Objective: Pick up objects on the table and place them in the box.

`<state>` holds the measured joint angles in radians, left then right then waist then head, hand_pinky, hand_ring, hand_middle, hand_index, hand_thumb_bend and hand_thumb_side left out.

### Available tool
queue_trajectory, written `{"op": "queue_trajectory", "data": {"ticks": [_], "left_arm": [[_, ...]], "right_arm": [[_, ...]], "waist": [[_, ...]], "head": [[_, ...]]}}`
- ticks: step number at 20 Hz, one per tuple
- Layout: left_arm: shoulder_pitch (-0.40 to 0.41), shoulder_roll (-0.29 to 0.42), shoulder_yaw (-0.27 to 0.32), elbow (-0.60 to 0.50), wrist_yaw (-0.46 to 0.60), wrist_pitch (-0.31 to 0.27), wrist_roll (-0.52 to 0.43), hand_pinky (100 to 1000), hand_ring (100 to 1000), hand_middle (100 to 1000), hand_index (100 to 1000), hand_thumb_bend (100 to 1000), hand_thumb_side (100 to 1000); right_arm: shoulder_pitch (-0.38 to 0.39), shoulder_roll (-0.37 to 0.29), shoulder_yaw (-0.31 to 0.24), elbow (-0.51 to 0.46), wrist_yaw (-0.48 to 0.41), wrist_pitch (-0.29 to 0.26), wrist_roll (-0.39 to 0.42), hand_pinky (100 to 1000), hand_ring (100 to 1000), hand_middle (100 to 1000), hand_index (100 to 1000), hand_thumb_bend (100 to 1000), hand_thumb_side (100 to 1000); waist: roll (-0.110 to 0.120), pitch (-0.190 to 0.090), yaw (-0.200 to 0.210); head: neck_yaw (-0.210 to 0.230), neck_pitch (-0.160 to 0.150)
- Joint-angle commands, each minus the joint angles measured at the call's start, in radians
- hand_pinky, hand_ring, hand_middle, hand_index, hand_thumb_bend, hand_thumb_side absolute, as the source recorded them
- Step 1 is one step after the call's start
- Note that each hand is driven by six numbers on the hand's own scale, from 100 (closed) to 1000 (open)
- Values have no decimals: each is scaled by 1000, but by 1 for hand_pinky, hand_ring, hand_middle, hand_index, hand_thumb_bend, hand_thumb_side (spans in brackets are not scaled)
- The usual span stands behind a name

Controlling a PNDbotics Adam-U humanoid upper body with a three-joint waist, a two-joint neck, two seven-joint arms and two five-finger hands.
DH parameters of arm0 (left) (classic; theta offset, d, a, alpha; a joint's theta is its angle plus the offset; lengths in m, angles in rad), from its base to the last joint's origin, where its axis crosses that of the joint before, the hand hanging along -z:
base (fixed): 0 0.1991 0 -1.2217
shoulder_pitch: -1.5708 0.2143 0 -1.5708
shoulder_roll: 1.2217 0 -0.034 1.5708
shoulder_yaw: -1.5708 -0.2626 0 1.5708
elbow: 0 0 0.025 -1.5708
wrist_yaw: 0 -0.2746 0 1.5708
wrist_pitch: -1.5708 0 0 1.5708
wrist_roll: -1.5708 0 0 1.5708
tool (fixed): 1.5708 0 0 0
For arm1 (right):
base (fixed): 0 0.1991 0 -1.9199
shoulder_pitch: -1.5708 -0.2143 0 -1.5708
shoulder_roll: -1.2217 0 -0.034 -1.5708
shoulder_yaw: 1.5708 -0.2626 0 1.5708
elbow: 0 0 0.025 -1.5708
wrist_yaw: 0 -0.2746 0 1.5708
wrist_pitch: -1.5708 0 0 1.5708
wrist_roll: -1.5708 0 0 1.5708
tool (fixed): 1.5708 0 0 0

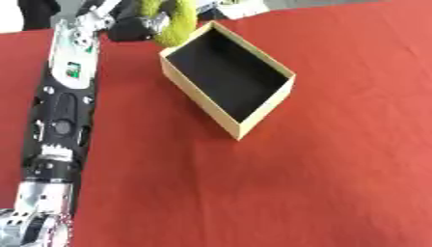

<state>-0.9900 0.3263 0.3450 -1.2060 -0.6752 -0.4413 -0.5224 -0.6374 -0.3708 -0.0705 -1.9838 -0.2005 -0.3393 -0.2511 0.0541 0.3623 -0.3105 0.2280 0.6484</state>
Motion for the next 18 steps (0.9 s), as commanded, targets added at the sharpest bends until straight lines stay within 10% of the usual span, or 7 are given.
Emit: {"op": "queue_trajectory", "data": {"ticks": [1,18], "left_arm": [[-32,25,33,5,-89,8,23,483,394,355,563,100,490],[-22,8,46,82,-305,-66,215,499,408,374,606,100,551]], "right_arm": [[-22,11,6,-16,-23,5,17,824,766,542,752,100,564],[-29,51,19,-16,-39,25,32,825,769,538,750,100,586]], "waist": [[-8,-22,-15],[0,-12,-52]], "head": [[27,-10],[53,-15]]}}
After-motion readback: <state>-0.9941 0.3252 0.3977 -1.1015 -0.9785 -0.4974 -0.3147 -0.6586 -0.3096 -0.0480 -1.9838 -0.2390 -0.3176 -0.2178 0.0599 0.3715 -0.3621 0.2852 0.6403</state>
